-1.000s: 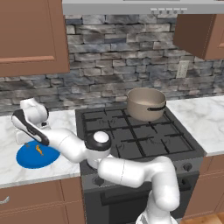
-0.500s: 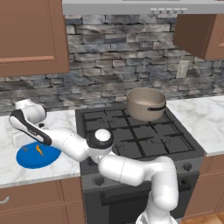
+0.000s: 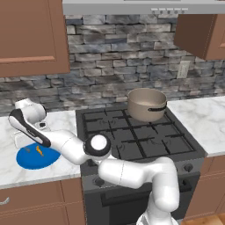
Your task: Retrieve the frozen meat and place it in the pot on a burner. Then turn the burner on.
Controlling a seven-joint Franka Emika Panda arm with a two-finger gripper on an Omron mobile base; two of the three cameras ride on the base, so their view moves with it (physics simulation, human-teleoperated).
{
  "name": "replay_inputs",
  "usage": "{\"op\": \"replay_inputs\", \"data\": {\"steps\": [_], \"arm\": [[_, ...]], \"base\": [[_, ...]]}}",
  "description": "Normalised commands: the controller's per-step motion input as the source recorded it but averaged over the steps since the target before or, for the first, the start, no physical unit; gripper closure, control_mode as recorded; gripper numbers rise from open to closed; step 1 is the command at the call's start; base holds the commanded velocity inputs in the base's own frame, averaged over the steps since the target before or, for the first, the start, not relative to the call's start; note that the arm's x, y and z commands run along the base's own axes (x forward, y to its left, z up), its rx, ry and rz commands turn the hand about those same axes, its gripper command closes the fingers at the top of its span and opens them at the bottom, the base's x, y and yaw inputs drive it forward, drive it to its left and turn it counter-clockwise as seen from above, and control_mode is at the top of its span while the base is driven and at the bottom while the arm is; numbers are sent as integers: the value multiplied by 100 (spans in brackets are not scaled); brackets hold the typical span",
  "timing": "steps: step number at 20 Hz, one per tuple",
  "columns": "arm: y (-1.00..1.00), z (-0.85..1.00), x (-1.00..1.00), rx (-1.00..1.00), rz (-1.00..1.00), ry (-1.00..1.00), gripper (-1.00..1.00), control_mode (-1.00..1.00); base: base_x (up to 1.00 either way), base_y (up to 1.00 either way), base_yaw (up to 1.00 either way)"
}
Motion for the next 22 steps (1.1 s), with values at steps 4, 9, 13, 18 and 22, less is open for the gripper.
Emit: {"op": "replay_inputs", "data": {"steps": [4, 9, 13, 18, 22], "arm": [[0, -14, 0, 0, 0, -3, -100, -100], [-1, -15, 0, 0, 1, -8, -100, -100], [-21, -12, 0, 0, 1, -3, -100, -100], [-2, -5, 0, 0, 0, 0, -100, -100], [-1, -12, 0, 1, 0, 0, -100, -100]], "base": [[0, 0, 0], [0, 0, 0], [0, 0, 0], [0, 0, 0], [0, 0, 0]]}}
